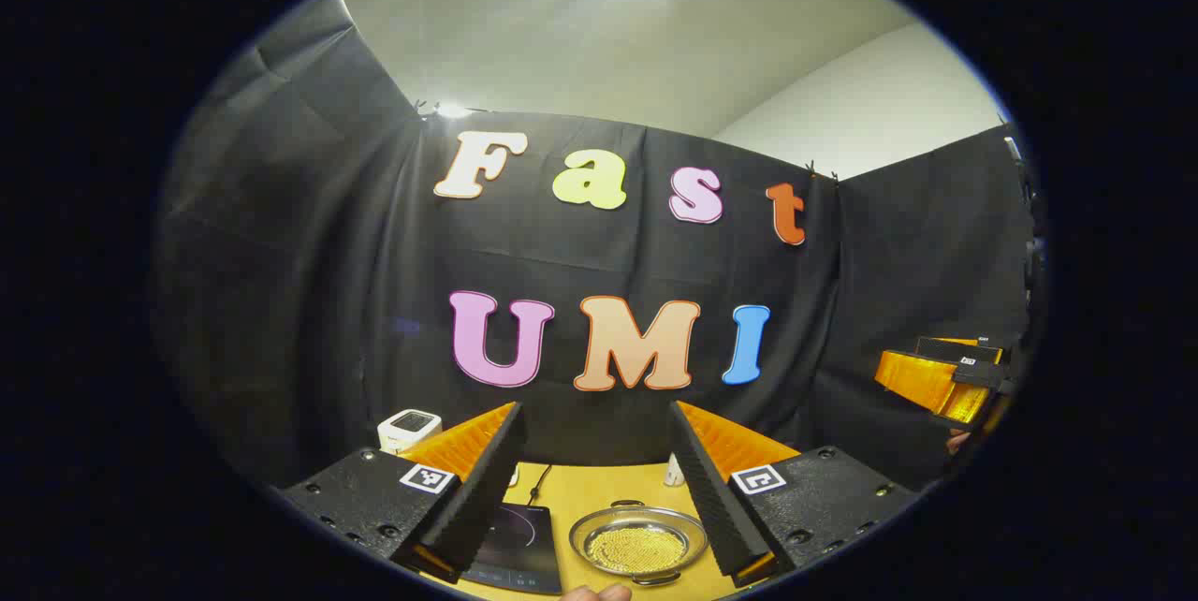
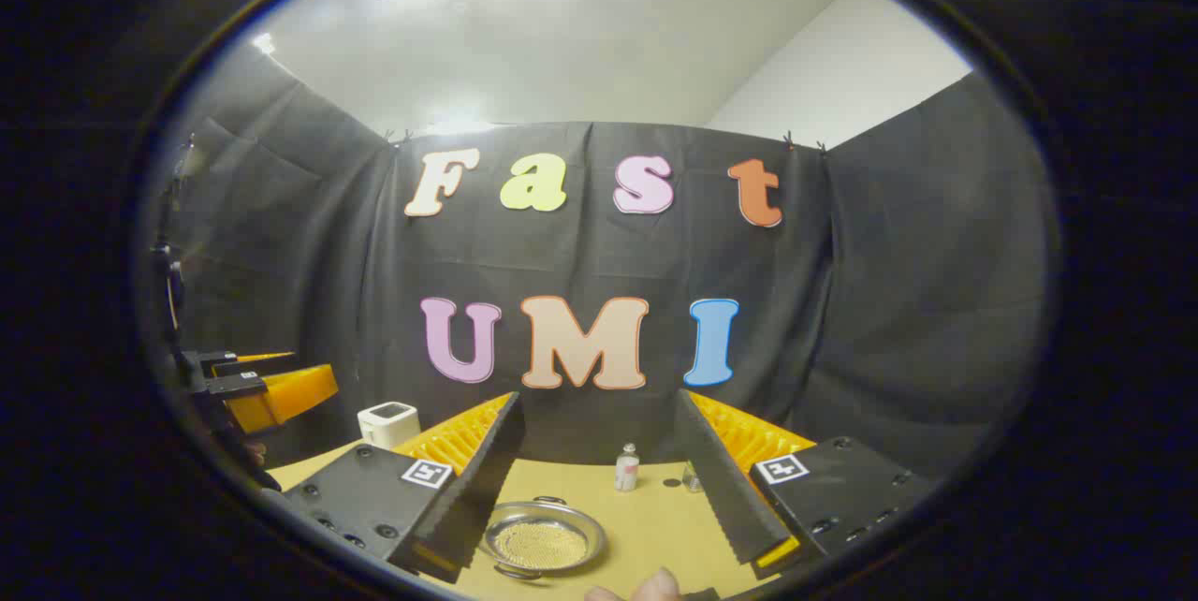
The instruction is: First push the handle of the pot to place it horizontally, then grasp the pot with both hands and set it on the induction cooktop.
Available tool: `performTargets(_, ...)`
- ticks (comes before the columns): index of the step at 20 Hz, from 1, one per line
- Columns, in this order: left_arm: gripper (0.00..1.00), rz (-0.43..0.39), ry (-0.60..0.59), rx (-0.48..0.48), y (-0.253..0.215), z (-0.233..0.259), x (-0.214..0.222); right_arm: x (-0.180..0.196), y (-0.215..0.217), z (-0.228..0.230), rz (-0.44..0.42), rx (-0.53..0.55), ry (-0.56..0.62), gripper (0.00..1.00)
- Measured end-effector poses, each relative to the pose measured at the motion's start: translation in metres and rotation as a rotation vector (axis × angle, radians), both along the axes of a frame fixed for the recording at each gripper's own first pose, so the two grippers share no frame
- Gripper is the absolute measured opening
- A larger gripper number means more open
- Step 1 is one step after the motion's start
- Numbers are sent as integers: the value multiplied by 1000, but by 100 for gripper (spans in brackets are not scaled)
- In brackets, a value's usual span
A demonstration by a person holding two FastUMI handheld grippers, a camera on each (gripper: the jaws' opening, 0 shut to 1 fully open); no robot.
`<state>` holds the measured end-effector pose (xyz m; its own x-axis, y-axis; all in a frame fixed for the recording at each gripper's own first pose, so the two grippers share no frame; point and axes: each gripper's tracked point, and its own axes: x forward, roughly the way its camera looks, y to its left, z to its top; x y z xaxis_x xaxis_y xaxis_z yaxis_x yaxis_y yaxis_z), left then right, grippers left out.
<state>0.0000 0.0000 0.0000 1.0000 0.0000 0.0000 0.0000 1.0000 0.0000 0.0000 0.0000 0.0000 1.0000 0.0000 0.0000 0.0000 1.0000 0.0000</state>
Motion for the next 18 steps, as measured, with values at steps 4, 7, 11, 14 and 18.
performTargets(4, 87, 7, -16, 9, -2, 7, -7, 1, 0, -3, 16, 8, 14, 97)
performTargets(7, 87, 27, -1, 11, 2, 3, -13, 1, 2, -1, 29, 31, 12, 97)
performTargets(11, 87, 44, 2, 20, 2, 3, -18, 1, 4, -4, 46, 30, 17, 97)
performTargets(14, 87, 44, 1, 24, 0, 3, -20, 0, 3, -3, 51, 32, 19, 96)
performTargets(18, 92, 39, 5, 19, -6, -1, -20, 0, 0, -4, 51, 35, 18, 96)
